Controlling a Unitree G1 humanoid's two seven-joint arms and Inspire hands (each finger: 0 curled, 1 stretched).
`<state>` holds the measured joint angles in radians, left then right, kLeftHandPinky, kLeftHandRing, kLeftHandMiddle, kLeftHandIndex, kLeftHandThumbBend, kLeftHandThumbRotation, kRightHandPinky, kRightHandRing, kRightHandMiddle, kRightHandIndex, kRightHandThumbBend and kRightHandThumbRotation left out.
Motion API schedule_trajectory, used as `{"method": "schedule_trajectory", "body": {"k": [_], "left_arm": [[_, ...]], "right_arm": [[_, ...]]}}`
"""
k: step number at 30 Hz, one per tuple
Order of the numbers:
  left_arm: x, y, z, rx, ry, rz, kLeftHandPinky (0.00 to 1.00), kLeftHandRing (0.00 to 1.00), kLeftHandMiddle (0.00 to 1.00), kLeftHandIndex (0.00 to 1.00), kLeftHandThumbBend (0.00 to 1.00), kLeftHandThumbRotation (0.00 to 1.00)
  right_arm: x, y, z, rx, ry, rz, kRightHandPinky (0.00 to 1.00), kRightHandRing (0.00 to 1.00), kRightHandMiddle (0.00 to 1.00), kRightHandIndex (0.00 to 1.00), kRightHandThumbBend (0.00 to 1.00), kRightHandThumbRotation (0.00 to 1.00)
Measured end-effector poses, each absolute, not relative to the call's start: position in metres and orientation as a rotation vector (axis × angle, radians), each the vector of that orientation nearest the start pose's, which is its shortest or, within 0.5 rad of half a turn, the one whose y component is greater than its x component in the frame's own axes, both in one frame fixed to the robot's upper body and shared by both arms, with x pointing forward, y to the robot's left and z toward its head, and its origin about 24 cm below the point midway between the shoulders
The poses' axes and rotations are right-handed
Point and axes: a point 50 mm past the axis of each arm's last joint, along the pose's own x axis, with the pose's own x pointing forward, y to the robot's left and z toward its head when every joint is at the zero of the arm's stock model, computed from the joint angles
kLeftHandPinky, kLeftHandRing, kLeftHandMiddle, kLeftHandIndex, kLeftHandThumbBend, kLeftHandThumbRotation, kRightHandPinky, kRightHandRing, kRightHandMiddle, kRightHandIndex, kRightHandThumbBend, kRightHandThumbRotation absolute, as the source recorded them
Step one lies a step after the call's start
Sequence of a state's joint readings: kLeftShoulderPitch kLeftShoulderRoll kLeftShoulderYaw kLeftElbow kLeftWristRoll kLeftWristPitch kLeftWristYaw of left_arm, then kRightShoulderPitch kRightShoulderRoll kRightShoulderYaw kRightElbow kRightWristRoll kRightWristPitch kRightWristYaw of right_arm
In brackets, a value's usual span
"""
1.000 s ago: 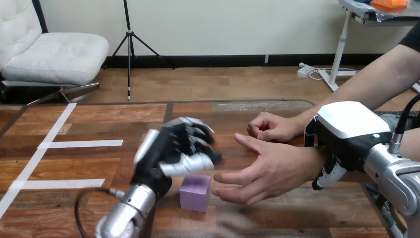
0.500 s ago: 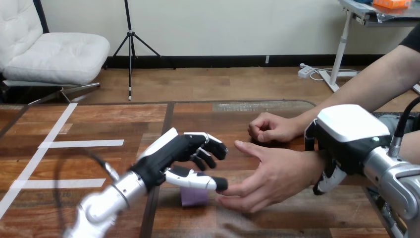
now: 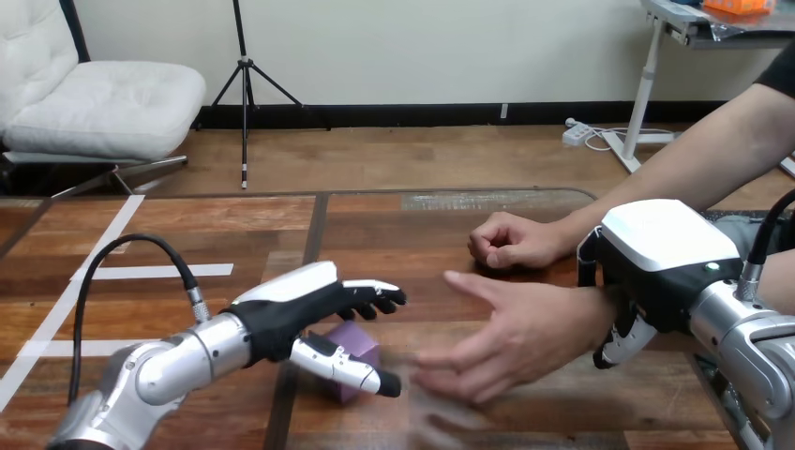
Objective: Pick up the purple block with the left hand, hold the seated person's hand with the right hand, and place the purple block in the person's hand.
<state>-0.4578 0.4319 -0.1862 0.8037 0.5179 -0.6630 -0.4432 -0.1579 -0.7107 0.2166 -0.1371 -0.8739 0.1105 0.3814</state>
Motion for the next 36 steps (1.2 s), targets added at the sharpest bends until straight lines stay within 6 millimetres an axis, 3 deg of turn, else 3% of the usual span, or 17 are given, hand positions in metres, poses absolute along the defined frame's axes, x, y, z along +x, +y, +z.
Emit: {"method": "schedule_trajectory", "body": {"k": [9,17,36], "left_arm": [[0.304,0.176,0.022,1.001,-0.018,-0.866,0.82,0.89,0.9,0.88,0.89,0.6],[0.304,0.171,0.021,1.015,-0.015,-0.881,0.81,0.89,0.91,0.88,0.89,0.61],[0.304,0.168,0.021,1.026,-0.024,-0.881,0.78,0.87,0.88,0.87,0.87,0.61]], "right_arm": [[0.274,-0.212,0.104,-1.602,0.063,0.345,0.22,0.3,0.38,0.47,0.86,0.0],[0.274,-0.213,0.104,-1.605,0.063,0.341,0.26,0.34,0.42,0.48,0.86,0.0],[0.274,-0.214,0.104,-1.611,0.072,0.337,0.26,0.33,0.41,0.47,0.85,0.0]]}}
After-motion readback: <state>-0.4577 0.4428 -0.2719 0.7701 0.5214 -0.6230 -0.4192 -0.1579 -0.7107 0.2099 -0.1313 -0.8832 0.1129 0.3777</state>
